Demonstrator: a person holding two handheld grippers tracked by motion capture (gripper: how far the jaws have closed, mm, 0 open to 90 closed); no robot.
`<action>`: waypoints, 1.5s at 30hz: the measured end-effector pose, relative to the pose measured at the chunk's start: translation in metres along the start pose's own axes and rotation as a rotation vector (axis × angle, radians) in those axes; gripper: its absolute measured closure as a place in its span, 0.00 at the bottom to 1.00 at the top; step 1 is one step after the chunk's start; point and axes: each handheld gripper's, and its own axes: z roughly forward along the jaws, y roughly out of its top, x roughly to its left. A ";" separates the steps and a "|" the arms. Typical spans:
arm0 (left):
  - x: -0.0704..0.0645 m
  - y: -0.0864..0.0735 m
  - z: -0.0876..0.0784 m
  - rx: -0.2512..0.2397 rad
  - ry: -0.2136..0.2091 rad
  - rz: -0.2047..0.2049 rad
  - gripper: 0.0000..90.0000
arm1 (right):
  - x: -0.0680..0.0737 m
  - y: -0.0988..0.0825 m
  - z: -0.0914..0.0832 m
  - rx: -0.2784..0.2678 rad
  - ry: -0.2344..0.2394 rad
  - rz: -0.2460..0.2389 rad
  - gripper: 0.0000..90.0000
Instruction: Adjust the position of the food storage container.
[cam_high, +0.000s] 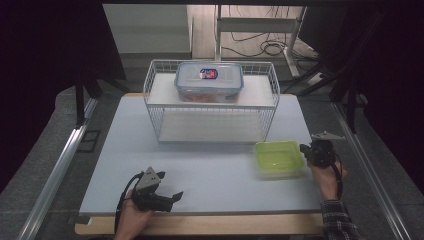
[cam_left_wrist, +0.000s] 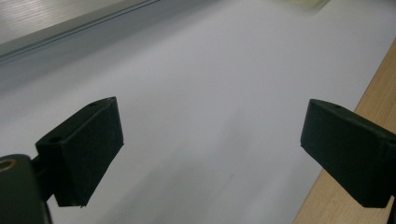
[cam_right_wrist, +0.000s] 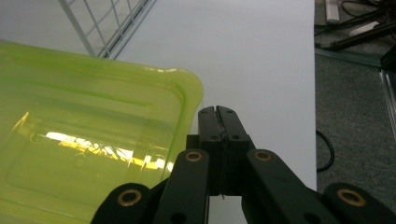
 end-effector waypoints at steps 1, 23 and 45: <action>0.000 0.000 0.000 0.001 -0.001 0.001 0.06 | 0.000 0.000 0.000 -0.005 0.017 0.010 0.99; -0.002 0.000 0.001 0.007 -0.013 0.014 0.06 | 0.070 0.006 0.009 0.028 0.214 -0.082 0.98; -0.003 0.000 0.003 0.015 -0.013 0.021 0.06 | 0.147 0.007 0.010 0.046 0.373 -0.205 0.98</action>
